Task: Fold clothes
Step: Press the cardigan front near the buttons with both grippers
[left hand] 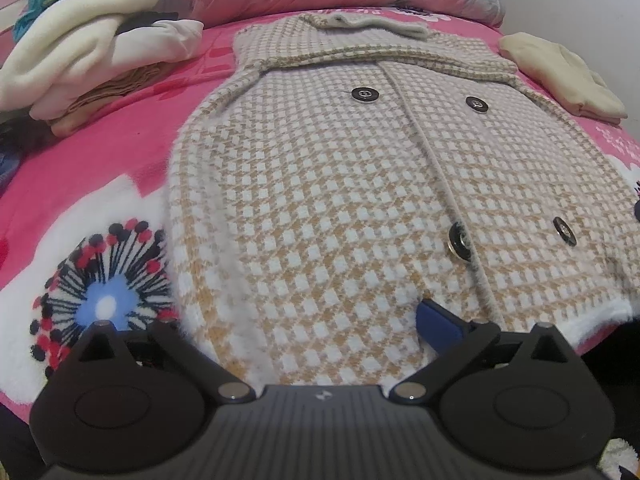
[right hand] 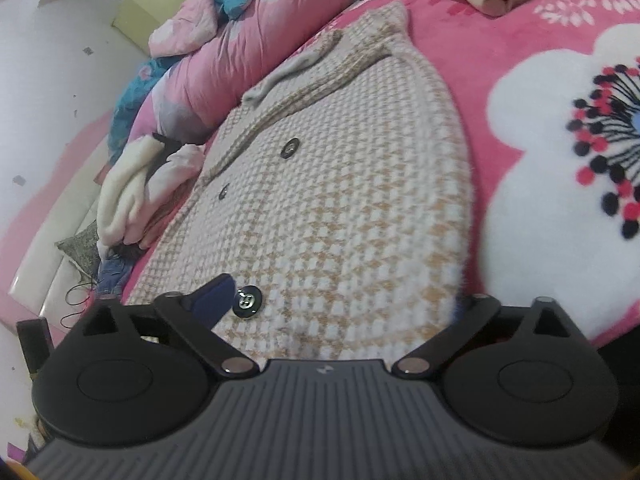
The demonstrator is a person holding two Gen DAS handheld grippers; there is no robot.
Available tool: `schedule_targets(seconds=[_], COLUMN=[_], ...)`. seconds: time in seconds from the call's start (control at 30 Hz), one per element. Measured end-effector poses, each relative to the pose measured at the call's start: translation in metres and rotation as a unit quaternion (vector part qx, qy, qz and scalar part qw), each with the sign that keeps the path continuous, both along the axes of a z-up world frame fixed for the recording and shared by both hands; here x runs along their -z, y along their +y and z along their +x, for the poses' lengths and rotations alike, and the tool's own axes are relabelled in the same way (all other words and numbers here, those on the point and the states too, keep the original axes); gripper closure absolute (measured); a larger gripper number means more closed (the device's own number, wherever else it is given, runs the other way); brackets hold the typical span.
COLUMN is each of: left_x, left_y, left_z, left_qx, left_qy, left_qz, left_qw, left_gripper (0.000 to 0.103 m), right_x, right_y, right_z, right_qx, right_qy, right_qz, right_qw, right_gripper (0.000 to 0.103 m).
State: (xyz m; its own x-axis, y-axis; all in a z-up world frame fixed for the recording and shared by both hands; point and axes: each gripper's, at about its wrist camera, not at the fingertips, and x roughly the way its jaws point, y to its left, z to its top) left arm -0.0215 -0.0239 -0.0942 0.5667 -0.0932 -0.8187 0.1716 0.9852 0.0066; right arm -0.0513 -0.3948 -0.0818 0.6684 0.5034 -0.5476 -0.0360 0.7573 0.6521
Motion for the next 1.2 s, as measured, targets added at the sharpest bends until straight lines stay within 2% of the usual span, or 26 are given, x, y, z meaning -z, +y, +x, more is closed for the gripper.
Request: schedule_targets(seconds=[0.2, 0.5, 0.77, 0.87, 1.0, 1.07, 1.13, 1.17, 1.2], left_x=[0.0, 0.001, 0.002, 0.002, 0.002, 0.001, -0.001, -0.002, -0.002], left_y=[0.002, 0.007, 0.013, 0.014, 0.02, 0.024, 0.029, 0.031, 0.033], left_z=[0.0, 0.001, 0.0, 0.001, 0.001, 0.0, -0.002, -0.003, -0.004], left_qx=[-0.001, 0.002, 0.002, 0.004, 0.006, 0.004, 0.001, -0.001, -0.003], left_qy=[-0.002, -0.003, -0.005, -0.006, -0.009, -0.014, -0.02, -0.022, -0.025], left_qz=[-0.005, -0.018, -0.042, -0.047, -0.064, -0.075, -0.082, -0.085, -0.089], left_qw=[1.0, 0.9998, 0.9991, 0.9989, 0.9979, 0.9971, 0.9964, 0.9961, 0.9957], left_gripper=[0.001, 0.0, 0.0, 0.0, 0.0, 0.0, 0.006, 0.01, 0.018], right_x=[0.002, 0.009, 0.013, 0.013, 0.019, 0.019, 0.013, 0.01, 0.007], right_y=[-0.004, -0.017, -0.025, -0.023, -0.029, -0.029, -0.023, -0.019, -0.015], right_z=[0.0, 0.004, 0.012, 0.011, 0.005, 0.003, 0.002, 0.0, -0.001], right_qx=[0.022, 0.015, 0.015, 0.013, 0.027, 0.026, 0.018, 0.014, 0.012], right_qy=[0.008, 0.019, 0.051, 0.046, 0.036, 0.031, 0.023, 0.019, 0.015], right_qz=[0.025, 0.072, 0.102, 0.096, 0.127, 0.125, 0.097, 0.073, 0.046], right_qw=[0.999, 0.997, 0.993, 0.994, 0.991, 0.991, 0.995, 0.997, 0.999], right_gripper=[0.001, 0.001, 0.001, 0.001, 0.001, 0.001, 0.005, 0.011, 0.024])
